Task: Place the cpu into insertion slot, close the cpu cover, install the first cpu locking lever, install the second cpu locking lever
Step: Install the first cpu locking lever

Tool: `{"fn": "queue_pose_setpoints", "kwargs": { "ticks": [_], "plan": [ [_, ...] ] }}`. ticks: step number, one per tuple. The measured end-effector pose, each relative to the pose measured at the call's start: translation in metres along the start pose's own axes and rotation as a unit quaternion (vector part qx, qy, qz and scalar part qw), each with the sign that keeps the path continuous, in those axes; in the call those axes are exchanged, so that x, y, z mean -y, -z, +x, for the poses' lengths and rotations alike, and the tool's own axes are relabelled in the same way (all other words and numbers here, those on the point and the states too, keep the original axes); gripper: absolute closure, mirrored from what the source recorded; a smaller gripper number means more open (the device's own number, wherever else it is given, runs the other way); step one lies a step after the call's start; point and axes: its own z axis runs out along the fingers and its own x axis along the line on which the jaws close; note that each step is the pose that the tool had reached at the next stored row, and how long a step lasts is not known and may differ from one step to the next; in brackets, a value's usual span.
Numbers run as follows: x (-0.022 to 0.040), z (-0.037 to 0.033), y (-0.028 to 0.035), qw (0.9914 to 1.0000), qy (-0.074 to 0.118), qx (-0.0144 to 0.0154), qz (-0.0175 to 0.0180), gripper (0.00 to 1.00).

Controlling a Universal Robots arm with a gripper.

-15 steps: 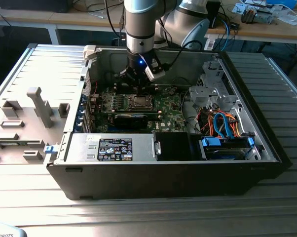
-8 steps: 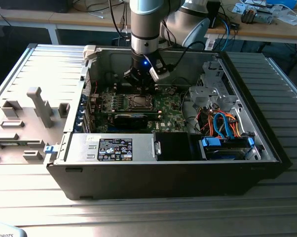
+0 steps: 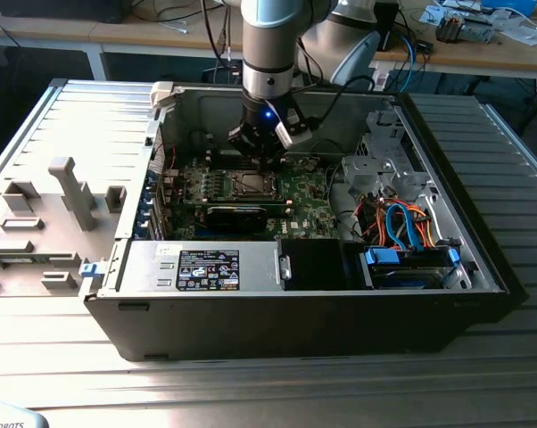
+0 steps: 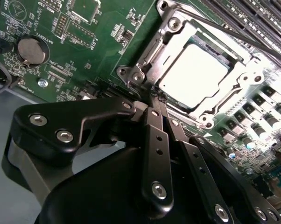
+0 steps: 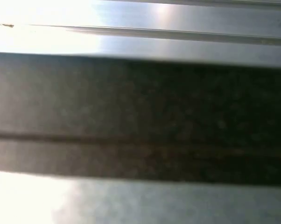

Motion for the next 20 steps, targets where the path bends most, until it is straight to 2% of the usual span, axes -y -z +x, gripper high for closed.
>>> {"fn": "queue_pose_setpoints", "kwargs": {
  "ticks": [3,6,8,11,13,15,16,20],
  "plan": [
    [0.0002,-0.0031,-0.0013,1.0,0.0,-0.0001,-0.0004,0.89],
    [0.0003,-0.0044,-0.0021,0.99999,0.0,0.0,-0.0034,0.89],
    [0.0004,-0.0043,-0.0015,0.99999,0.0,0.0002,-0.0042,0.89],
    [-0.0003,-0.005,0.0033,0.99998,0.0,0.002,-0.0054,0.89],
    [-0.0002,-0.0045,0.0096,0.99999,0.0,0.0015,-0.0043,0.89],
    [-0.0003,-0.0033,0.0101,0.99999,0.0,0.002,-0.0048,0.89],
    [-0.0004,-0.0012,0.0103,0.99998,0.0,0.0021,-0.0053,0.89],
    [-0.0015,0.019,0.0106,0.99994,0.0,0.005,-0.0097,0.89]
  ]
}}
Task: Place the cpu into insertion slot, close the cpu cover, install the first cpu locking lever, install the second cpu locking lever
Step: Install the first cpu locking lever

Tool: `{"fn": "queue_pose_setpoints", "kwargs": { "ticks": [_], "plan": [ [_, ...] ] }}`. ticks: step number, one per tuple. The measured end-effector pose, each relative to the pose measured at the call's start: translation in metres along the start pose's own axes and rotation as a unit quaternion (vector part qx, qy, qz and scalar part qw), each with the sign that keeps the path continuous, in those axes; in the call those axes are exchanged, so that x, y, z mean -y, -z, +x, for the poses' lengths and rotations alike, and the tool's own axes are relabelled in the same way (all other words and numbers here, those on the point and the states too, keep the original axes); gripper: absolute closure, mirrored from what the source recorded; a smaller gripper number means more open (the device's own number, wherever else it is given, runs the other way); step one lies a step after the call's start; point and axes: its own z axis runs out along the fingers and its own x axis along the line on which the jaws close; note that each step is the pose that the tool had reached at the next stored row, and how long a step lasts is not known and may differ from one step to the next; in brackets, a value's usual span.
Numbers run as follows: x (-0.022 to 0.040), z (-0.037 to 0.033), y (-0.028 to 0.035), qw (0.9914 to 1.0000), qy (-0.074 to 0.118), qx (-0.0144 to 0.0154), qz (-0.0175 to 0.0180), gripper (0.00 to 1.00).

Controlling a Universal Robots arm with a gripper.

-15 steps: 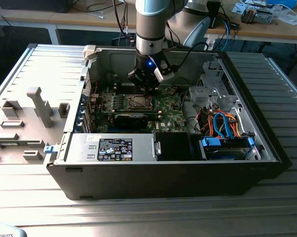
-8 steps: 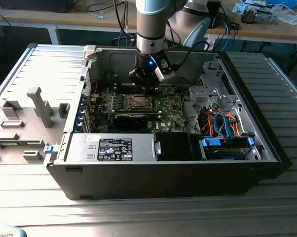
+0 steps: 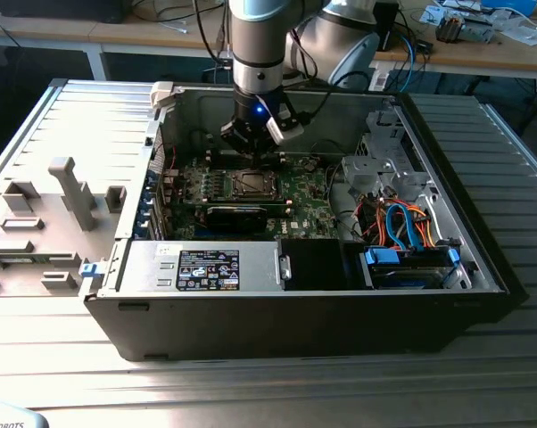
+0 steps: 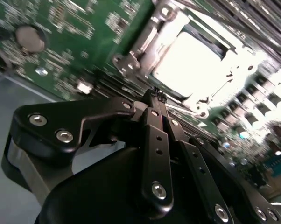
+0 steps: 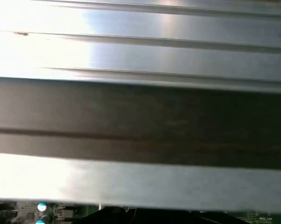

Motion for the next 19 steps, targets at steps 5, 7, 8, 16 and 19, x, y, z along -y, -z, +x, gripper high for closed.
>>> {"fn": "queue_pose_setpoints", "kwargs": {
  "ticks": [5,7,8,16,19],
  "plan": [
    [-0.001,0.0178,0.0005,0.99998,0.0,0.0027,-0.0065,0.89],
    [-0.0013,0.0234,0.0007,0.99994,0.0,0.0036,-0.0105,0.89],
    [-0.0014,0.0252,0.0007,0.99992,0.0,0.0039,-0.0117,0.89],
    [-0.0014,0.0256,0.0007,0.99992,0.0,0.0039,-0.0121,0.89],
    [-0.0011,0.0256,0.0005,0.99992,0.0,0.0038,-0.012,0.89]
  ]
}}
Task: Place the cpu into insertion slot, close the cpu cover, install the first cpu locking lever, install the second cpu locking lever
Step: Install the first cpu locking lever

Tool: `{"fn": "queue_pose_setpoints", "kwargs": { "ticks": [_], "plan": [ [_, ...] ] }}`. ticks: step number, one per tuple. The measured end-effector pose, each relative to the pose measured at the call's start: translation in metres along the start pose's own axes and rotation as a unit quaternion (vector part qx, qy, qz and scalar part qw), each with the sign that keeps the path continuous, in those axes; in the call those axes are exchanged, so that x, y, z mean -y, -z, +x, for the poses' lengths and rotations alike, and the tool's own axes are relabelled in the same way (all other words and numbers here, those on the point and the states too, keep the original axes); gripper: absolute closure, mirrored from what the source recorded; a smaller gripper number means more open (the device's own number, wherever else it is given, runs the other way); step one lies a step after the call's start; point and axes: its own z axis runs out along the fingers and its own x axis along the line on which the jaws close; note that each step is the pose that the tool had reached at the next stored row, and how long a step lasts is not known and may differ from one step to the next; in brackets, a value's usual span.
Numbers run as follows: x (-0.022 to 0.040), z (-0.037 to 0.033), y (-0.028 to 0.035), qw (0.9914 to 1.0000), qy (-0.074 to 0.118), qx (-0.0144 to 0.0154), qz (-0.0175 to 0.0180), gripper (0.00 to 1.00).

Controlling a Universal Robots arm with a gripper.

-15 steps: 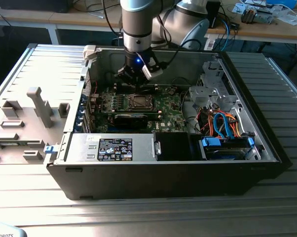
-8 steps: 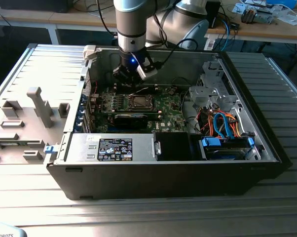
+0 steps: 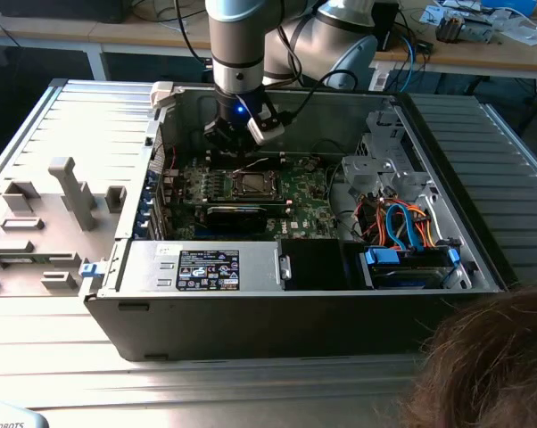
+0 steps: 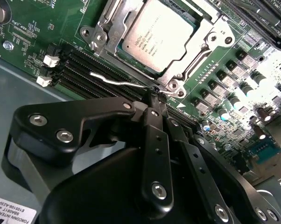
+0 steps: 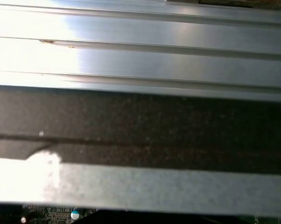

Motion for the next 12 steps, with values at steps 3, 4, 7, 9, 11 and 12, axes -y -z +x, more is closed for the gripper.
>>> {"fn": "queue_pose_setpoints", "kwargs": {
  "ticks": [3,4,7,9,11,12],
  "plan": [
    [0.0,0.0,-0.0004,1.0,0.0,0.0,0.0,0.89],
    [0.0,0.0,-0.0006,1.0,0.0,0.0001,-0.0001,0.89],
    [0.0001,0.0,-0.0011,1.0,0.0,0.0,0.0,0.89],
    [0.0001,0.0002,-0.0016,1.0,0.0,0.0,-0.0001,0.89],
    [0.0001,0.0003,-0.002,1.0,0.0,0.0,0.0,0.89],
    [0.0001,0.0003,-0.0022,1.0,0.0,0.0,0.0,0.89]
  ]
}}
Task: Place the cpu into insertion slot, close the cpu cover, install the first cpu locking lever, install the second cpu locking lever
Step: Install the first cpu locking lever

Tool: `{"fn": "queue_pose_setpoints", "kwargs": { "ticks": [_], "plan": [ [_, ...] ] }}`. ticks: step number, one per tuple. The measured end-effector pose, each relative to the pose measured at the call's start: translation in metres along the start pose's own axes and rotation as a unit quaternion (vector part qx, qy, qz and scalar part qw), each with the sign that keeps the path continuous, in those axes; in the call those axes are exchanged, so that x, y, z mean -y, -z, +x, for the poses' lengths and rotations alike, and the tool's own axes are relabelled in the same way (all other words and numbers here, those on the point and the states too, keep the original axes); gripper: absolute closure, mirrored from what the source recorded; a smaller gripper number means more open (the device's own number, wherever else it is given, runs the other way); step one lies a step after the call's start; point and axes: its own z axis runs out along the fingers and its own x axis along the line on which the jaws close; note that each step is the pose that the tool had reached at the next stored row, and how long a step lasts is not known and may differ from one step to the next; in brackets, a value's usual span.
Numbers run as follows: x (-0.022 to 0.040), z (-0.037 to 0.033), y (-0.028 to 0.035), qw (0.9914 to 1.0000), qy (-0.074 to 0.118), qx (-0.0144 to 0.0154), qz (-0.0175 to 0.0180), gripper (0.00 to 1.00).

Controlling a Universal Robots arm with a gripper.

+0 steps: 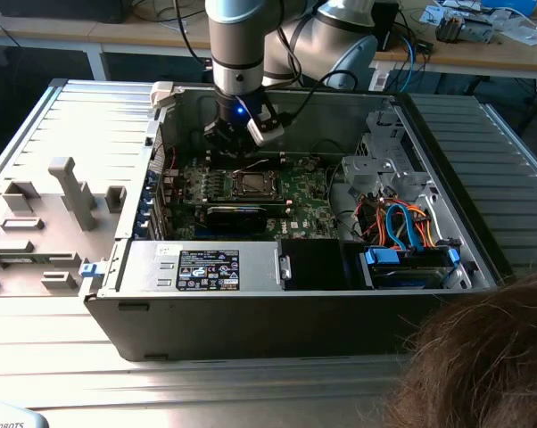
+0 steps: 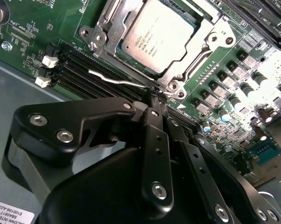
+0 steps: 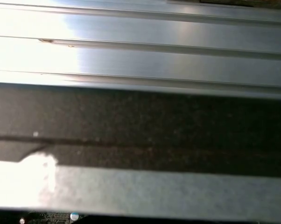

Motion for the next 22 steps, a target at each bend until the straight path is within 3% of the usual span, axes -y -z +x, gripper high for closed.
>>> {"fn": "queue_pose_setpoints", "kwargs": {
  "ticks": [16,22],
  "plan": [
    [0.0008,0.0001,-0.0035,1.0,0.0,0.0,0.0003,0.89],
    [0.0025,-0.0154,-0.0039,1.0,0.0,-0.0024,0.0006,0.89]
  ]
}}
